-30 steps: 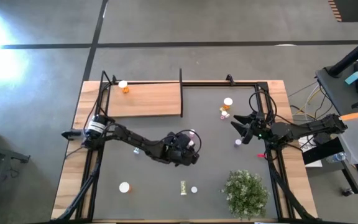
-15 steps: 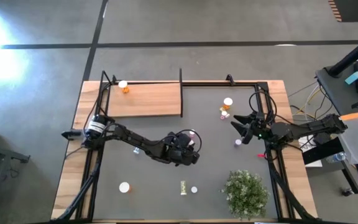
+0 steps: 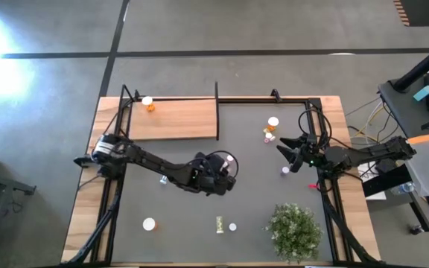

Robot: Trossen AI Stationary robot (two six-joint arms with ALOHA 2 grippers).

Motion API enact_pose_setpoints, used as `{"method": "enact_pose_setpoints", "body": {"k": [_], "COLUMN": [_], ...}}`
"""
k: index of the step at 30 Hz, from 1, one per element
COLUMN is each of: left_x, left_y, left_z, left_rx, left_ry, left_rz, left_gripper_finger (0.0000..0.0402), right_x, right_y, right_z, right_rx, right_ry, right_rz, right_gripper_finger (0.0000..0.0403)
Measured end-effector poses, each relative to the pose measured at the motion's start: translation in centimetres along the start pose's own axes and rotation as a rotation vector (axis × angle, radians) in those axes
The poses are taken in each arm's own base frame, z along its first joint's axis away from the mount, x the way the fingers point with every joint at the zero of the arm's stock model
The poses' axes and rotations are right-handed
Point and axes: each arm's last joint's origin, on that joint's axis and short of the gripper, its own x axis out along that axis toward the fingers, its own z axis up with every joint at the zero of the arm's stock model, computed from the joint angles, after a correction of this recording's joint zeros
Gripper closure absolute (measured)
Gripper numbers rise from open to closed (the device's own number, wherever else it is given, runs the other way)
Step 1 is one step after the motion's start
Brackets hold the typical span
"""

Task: Pick and place medicine bottles onto shelf by color
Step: Put the middle yellow pill bottle on the shelf

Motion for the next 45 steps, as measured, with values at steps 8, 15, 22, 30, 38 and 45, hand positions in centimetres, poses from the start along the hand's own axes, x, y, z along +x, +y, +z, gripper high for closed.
{"method": "enact_pose_setpoints", "body": {"k": [8, 15, 22, 30, 38, 45], "left_x": [-2.7, -3.0, -1.7, -0.3, 2.4, 4.0], "left_y": [3.7, 8.1, 13.5, 19.2, 23.9, 26.1], "left_z": [2.9, 4.8, 5.4, 5.9, 6.5, 7.7], "left_rx": [-0.019, -0.067, -0.101, -0.211, -0.415, -0.427], "left_ry": [-0.045, -0.043, -0.012, -0.025, -0.124, -0.148], "left_rz": [0.167, 0.336, 0.518, 0.667, 0.76, 0.756], "left_gripper_finger": [0.0293, 0.0292, 0.0292, 0.0292, 0.0292, 0.0292], "right_x": [0.0, 0.0, 0.0, 0.0, 0.0, 0.0], "right_y": [0.0, 0.0, 0.0, 0.0, 0.0, 0.0], "right_z": [0.0, 0.0, 0.0, 0.0, 0.0, 0.0], "right_rx": [0.0, 0.001, 0.0, 0.0, 0.0, 0.0], "right_ry": [0.0, -0.001, 0.0, 0.0, 0.0, 0.0], "right_rz": [0.0, 0.0, 0.0, 0.0, 0.0, 0.0], "right_gripper_finger": [0.0165, 0.0165, 0.0165, 0.0165, 0.0165, 0.0165]}}
